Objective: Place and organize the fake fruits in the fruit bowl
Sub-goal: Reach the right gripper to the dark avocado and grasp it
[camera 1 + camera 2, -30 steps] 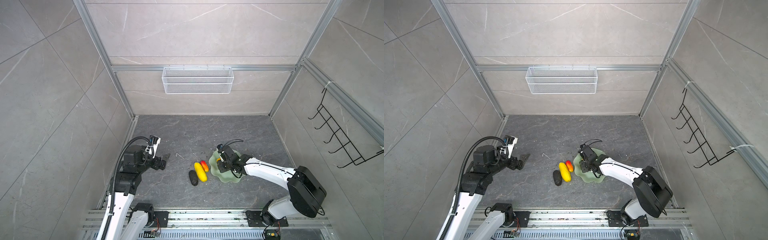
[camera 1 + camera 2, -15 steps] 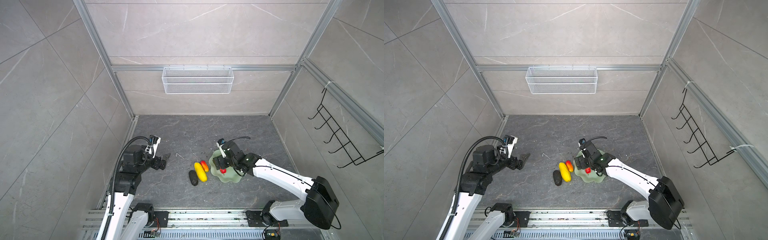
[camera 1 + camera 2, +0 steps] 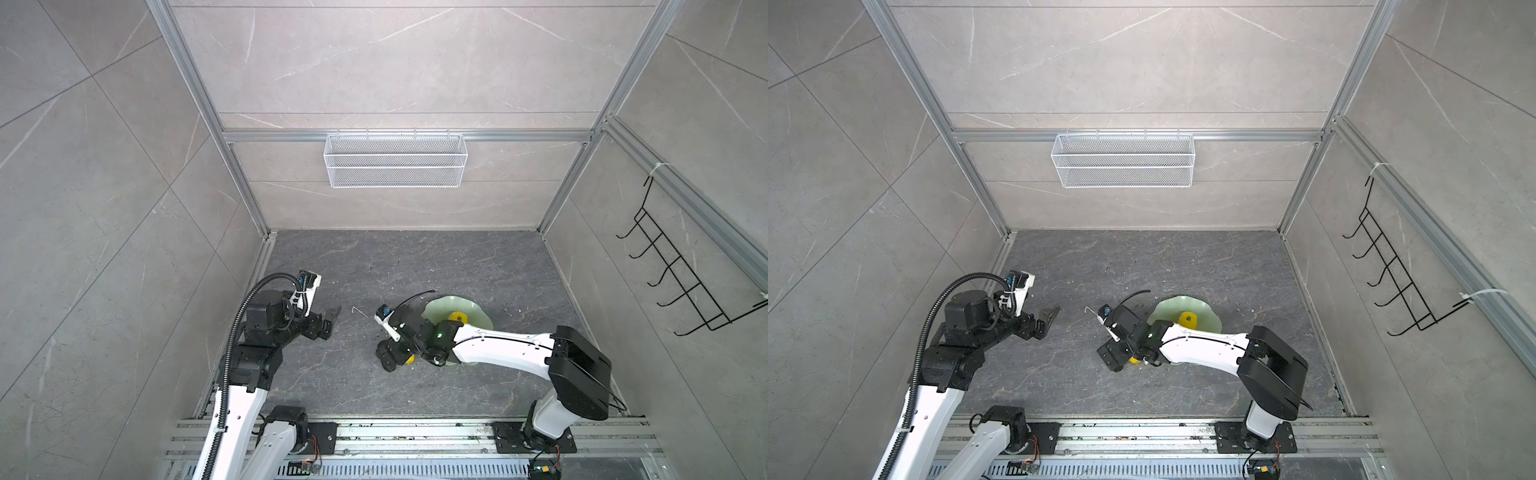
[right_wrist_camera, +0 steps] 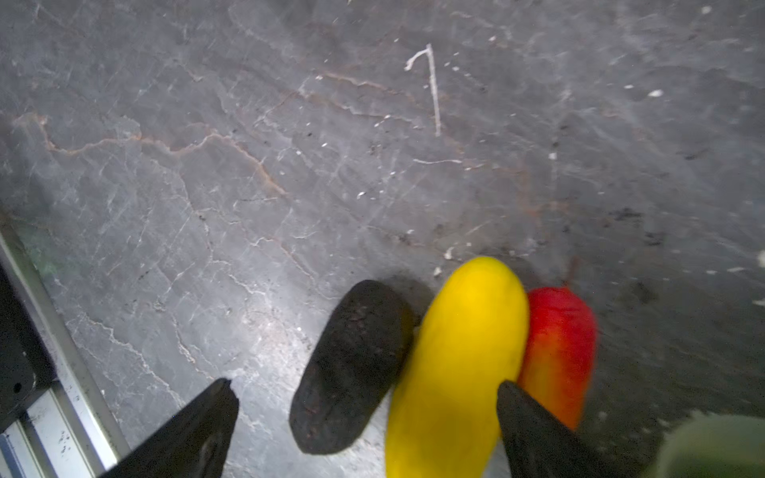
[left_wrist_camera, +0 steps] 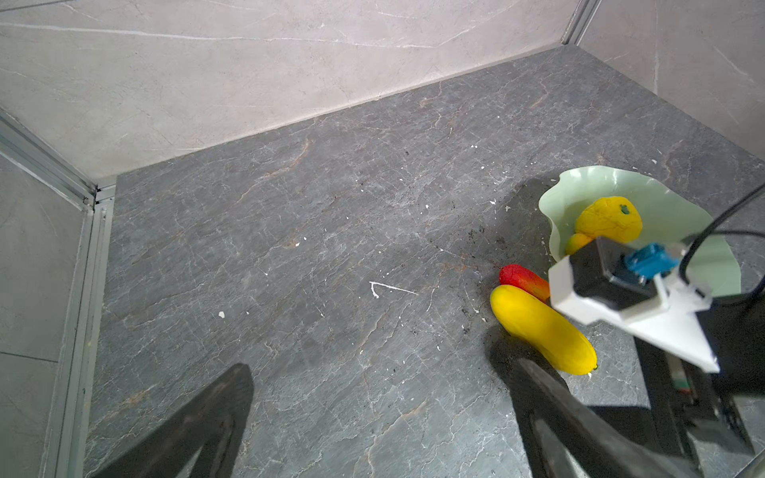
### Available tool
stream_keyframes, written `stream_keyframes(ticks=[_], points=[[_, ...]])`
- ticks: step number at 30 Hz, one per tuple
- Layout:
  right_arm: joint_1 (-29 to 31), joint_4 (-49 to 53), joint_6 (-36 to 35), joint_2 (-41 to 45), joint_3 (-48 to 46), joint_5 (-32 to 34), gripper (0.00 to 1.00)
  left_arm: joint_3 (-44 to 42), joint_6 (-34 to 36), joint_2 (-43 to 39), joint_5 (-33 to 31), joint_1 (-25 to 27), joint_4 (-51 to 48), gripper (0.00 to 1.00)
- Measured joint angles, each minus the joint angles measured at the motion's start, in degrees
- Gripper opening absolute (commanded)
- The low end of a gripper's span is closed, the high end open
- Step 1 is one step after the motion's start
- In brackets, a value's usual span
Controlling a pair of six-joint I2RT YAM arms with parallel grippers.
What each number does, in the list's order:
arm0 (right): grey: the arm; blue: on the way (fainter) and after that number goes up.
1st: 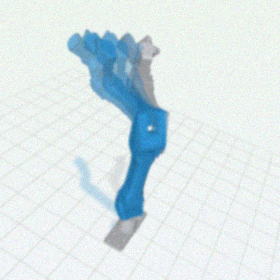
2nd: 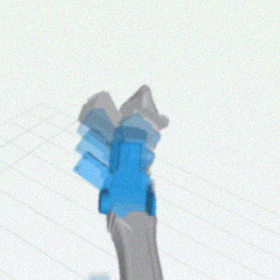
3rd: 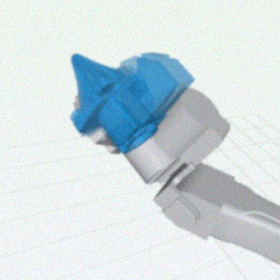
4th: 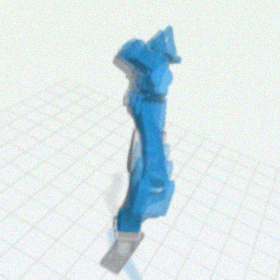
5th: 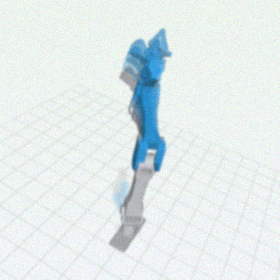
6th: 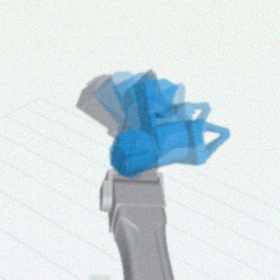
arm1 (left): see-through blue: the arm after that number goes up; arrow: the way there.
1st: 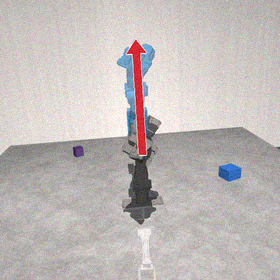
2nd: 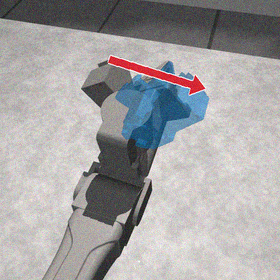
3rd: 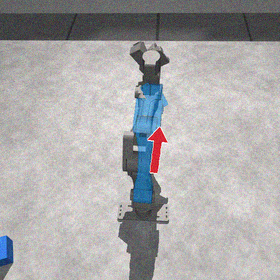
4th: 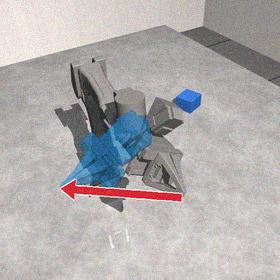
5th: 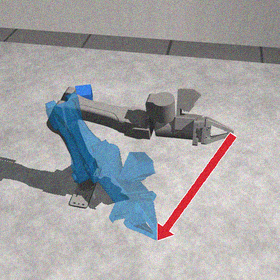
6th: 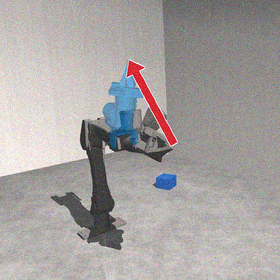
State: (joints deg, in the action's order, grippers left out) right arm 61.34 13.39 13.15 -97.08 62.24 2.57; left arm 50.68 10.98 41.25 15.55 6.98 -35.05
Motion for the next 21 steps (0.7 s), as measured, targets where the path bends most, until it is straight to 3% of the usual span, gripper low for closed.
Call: stream_keyframes(ticks=[21], points=[[2.3,-3.5,0.6,-8.3,0.0,0.0,0.9,0.0,0.0,1.0,-0.1,0.0,0.0,1.0]])
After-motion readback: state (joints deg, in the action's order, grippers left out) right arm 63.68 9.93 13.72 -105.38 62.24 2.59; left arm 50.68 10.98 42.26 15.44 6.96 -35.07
